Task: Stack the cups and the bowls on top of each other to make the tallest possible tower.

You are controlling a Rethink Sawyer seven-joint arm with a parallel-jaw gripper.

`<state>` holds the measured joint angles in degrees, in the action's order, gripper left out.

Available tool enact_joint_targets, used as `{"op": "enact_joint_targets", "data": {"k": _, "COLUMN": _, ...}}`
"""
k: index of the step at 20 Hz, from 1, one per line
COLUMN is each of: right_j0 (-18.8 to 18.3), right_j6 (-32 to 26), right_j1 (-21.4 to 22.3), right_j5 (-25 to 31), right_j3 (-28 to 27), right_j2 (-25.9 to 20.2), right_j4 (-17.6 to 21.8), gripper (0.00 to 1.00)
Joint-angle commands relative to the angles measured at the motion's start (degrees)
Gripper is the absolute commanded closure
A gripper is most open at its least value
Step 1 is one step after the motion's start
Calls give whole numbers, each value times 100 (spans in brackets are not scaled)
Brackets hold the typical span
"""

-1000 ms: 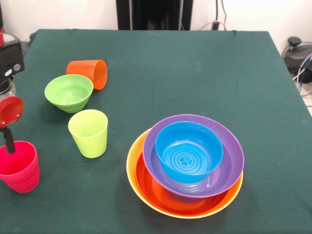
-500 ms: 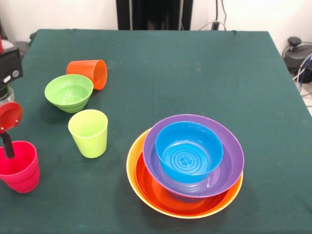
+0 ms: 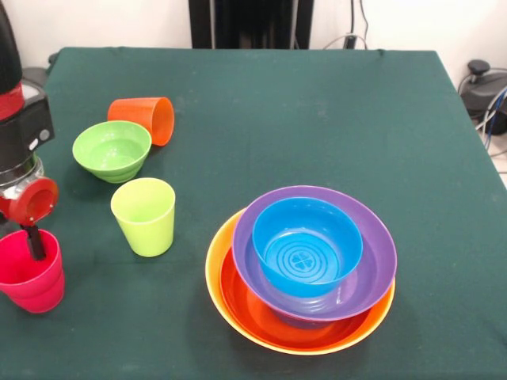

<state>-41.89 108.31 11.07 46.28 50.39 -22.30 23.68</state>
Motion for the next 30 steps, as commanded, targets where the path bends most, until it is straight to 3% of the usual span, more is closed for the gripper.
{"op": "enact_joint_targets", "data": {"k": 1, "right_j0": 67, "right_j6": -2001, "right_j1": -99, "right_j5": 78, "right_j3": 70, "right_j2": -409, "right_j4": 413, "gripper": 100}}
{"op": "enact_joint_targets", "data": {"k": 9, "right_j0": 119, "right_j6": -1789, "right_j1": 20, "right_j5": 219, "right_j3": 90, "right_j2": -361, "right_j4": 310, "gripper": 100}}
{"op": "enact_joint_targets", "data": {"k": 21, "right_j0": 470, "right_j6": -522, "right_j1": 1423, "right_j5": 424, "right_j3": 1572, "right_j2": -20, "right_j4": -57, "gripper": 100}}
{"op": "enact_joint_targets", "data": {"k": 30, "right_j0": 960, "right_j6": -85, "right_j1": 1536, "right_j5": 926, "right_j3": 1214, "right_j2": 189, "right_j4": -163, "gripper": 100}}
